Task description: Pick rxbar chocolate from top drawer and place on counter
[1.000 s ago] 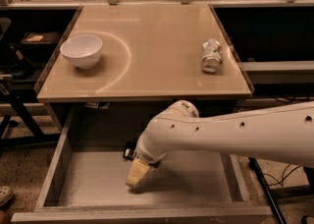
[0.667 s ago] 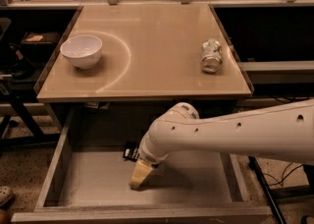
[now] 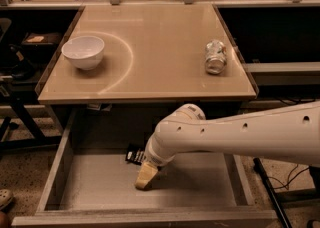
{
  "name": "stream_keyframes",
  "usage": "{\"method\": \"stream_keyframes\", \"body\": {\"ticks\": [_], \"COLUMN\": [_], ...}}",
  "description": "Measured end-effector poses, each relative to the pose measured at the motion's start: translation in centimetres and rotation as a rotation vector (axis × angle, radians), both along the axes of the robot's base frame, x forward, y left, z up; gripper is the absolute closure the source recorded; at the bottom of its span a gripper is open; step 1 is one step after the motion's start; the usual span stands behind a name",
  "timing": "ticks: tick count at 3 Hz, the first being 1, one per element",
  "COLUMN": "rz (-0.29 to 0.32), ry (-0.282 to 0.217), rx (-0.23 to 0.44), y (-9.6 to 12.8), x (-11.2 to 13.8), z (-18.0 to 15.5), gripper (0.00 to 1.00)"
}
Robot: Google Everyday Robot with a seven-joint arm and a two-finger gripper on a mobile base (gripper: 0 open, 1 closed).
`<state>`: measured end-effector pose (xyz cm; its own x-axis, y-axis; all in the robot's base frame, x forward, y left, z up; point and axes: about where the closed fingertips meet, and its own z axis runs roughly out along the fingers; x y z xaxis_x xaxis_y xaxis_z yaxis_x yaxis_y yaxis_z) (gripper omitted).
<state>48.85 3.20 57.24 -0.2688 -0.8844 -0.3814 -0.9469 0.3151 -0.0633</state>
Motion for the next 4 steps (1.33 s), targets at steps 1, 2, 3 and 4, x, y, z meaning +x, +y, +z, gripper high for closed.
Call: {"method": "stream_keyframes", "body": {"ticks": [1, 2, 3, 4], "rz": [0.000, 0.000, 0.000, -0.009], "ry": [0.000, 0.000, 0.000, 0.007], "rx": [0.000, 0.000, 0.000, 0.023], "y": [0.0, 0.0, 0.0, -0.6], "x": [0.0, 0.0, 0.0, -0.3], "z": [0.9, 1.8, 2.0, 3.9], "gripper": [0.65, 0.87, 1.00, 1.00]}}
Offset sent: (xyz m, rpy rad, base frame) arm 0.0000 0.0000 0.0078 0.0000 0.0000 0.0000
